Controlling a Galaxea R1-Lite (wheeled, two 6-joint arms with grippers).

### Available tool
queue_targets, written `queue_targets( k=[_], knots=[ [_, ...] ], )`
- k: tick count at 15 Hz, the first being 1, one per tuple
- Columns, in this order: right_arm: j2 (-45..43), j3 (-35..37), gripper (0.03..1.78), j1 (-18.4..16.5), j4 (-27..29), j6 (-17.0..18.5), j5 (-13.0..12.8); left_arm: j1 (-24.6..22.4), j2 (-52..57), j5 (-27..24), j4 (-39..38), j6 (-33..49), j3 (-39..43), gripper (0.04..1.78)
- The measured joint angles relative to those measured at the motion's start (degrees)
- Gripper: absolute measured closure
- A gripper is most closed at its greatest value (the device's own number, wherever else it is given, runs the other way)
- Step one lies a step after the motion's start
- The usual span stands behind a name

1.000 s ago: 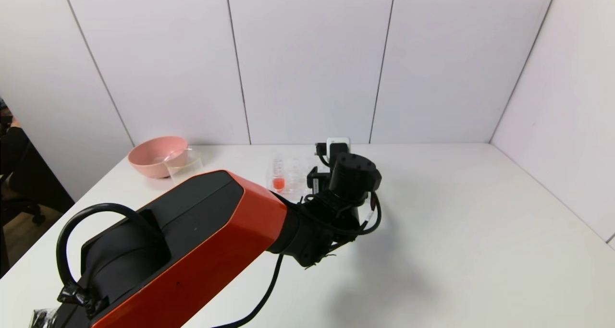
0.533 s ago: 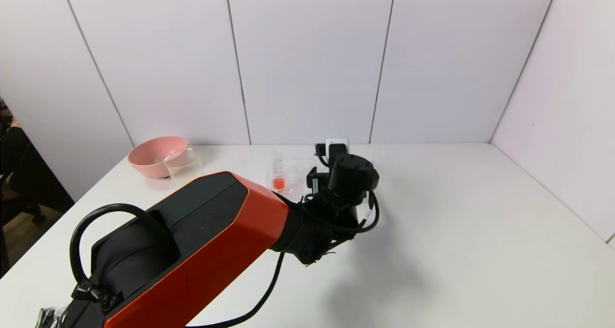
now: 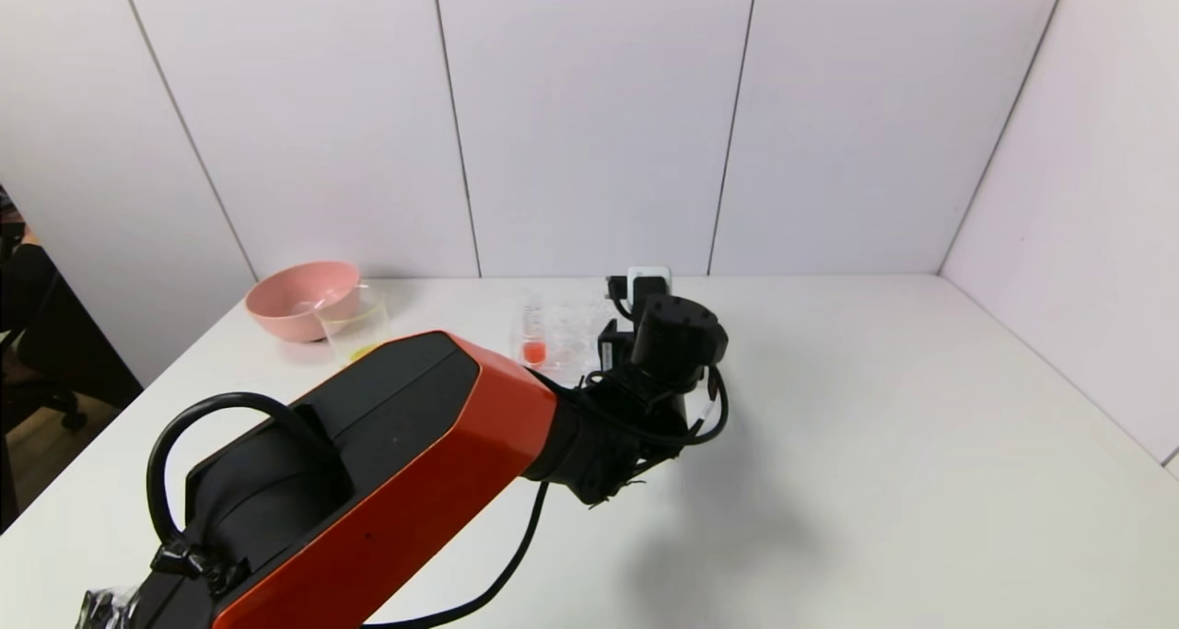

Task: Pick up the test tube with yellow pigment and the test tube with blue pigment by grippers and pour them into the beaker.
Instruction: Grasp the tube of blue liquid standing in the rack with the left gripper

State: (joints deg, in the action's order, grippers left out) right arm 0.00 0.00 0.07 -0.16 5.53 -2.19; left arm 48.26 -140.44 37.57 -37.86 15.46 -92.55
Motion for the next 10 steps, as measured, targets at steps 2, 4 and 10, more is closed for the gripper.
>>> queue_targets(
  k=[2, 4, 10],
  knots=[
    [0.0, 0.0, 0.04, 0.0, 0.0, 0.0, 0.0, 0.0, 0.0, 0.0, 0.8, 0.0, -0.5, 0.71],
    [0.0, 0.0, 0.04, 0.0, 0.0, 0.0, 0.0, -0.1, 0.0, 0.0, 2.7, 0.0, -2.1, 1.11],
    [0.0, 0.0, 0.04, 0.0, 0.0, 0.0, 0.0, 0.0, 0.0, 0.0, 3.8, 0.1, -2.9, 1.40]
  ],
)
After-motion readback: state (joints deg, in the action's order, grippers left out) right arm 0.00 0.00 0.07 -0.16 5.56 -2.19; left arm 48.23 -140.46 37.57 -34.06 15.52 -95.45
